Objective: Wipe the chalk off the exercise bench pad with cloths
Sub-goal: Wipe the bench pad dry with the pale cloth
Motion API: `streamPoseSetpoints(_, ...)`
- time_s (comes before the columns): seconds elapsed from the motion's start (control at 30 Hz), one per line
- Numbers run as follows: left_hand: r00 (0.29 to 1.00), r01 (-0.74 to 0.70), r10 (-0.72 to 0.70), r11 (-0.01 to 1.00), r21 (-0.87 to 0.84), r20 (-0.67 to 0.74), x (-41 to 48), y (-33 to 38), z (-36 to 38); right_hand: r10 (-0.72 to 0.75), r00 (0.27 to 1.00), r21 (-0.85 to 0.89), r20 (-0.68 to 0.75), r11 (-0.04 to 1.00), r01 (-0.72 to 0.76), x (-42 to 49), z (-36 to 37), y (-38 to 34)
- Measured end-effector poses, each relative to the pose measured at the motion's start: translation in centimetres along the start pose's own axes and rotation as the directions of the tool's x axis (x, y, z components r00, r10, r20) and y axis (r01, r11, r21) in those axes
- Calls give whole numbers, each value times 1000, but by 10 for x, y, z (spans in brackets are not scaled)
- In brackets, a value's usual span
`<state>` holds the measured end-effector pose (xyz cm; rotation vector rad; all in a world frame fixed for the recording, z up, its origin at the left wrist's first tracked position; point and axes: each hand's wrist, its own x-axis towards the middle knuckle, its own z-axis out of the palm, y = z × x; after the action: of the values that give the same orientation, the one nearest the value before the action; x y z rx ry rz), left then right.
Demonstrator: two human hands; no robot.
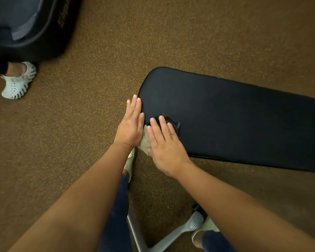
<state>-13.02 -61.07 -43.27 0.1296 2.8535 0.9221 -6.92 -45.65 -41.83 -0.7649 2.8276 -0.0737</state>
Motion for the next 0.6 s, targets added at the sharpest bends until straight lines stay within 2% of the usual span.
streamPoseSetpoints(0.1, 1000, -25, 25, 1000, -4, -9, 0, -3, 1, -39, 999, -21, -6, 999, 38, -16, 2, 28)
streamPoseSetpoints(0.23, 1000, -24, 24, 999, -29, 8, 1, -5, -1, 166, 986, 69, -14, 984, -165, 1, -3, 12)
streamPoseSetpoints(0.3, 999, -36, 37, 999, -31, 19, 1, -9, -2, 208, 978, 110, -28, 973, -204, 13, -3, -17)
streamPoseSetpoints(0.43, 998, -50, 51, 998, -29, 38, 1, -15, -3, 84, 996, 31, -7, 996, -84, 0, 2, -5)
streamPoseSetpoints(0.5, 998, -54, 55, 998, -32, 28, 2, -15, -2, 75, 997, 16, -16, 997, -74, -3, 3, 11)
streamPoseSetpoints(0.6, 999, -28, 30, 998, -61, 29, 3, -12, -3, 269, 963, 113, -13, 957, -266, 18, -3, -6)
